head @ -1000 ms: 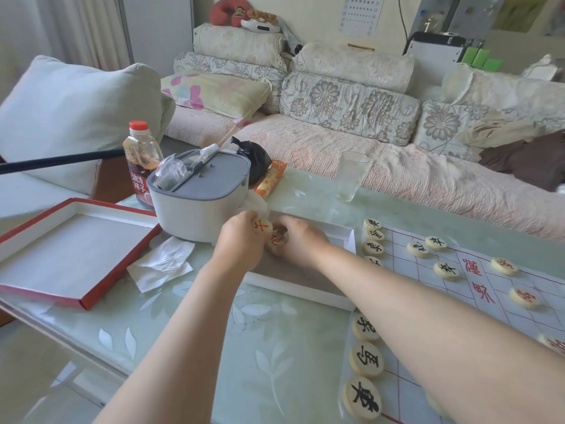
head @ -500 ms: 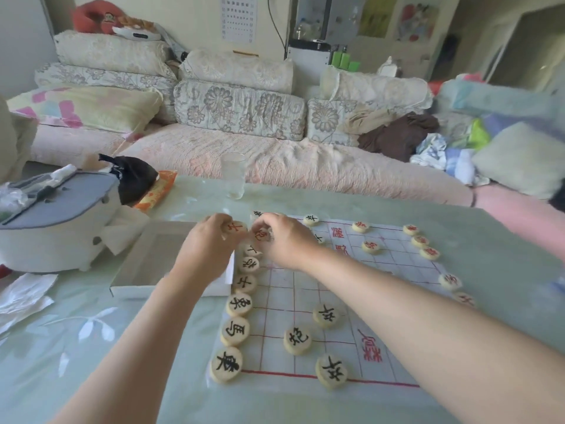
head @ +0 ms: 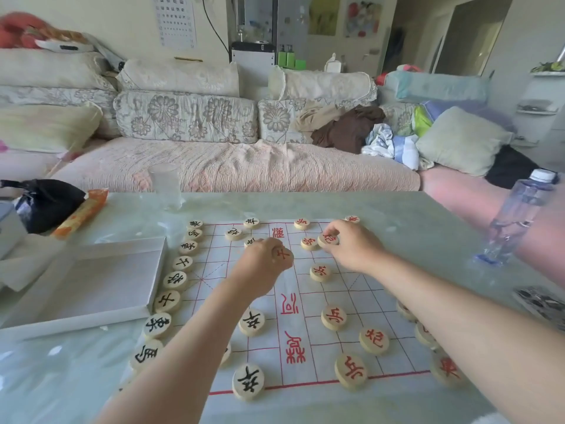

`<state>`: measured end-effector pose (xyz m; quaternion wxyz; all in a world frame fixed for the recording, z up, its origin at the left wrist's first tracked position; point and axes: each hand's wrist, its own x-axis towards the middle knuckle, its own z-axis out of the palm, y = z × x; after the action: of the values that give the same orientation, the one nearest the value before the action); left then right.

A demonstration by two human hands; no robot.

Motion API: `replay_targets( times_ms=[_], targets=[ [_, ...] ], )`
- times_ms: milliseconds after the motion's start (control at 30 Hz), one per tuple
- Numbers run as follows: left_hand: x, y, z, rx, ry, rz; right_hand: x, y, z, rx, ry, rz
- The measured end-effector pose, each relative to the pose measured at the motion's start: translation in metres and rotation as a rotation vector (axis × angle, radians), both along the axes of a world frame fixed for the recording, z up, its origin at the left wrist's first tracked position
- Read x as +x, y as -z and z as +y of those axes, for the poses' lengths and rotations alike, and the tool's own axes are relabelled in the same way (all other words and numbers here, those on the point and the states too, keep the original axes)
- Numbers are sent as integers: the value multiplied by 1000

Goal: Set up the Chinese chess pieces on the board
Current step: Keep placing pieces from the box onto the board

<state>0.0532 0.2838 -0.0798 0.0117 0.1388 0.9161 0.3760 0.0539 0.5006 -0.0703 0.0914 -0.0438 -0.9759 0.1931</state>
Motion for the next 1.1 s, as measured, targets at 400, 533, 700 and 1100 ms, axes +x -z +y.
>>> replay_targets(
  times_ms=[400, 533, 700, 1100],
  targets=[
    [-68, 26, 46, -317, 97, -87, -89, 29, 38, 50, 40, 6],
    [-76, 30, 43, -275, 126, -53, -113, 35, 36, 123, 35, 24],
    [-78, 36, 43, -108, 99, -90, -116, 49, 38, 173, 17, -20],
    [-60, 8, 73, 377, -61, -139, -62, 10, 34, -661, -169, -133]
  ],
)
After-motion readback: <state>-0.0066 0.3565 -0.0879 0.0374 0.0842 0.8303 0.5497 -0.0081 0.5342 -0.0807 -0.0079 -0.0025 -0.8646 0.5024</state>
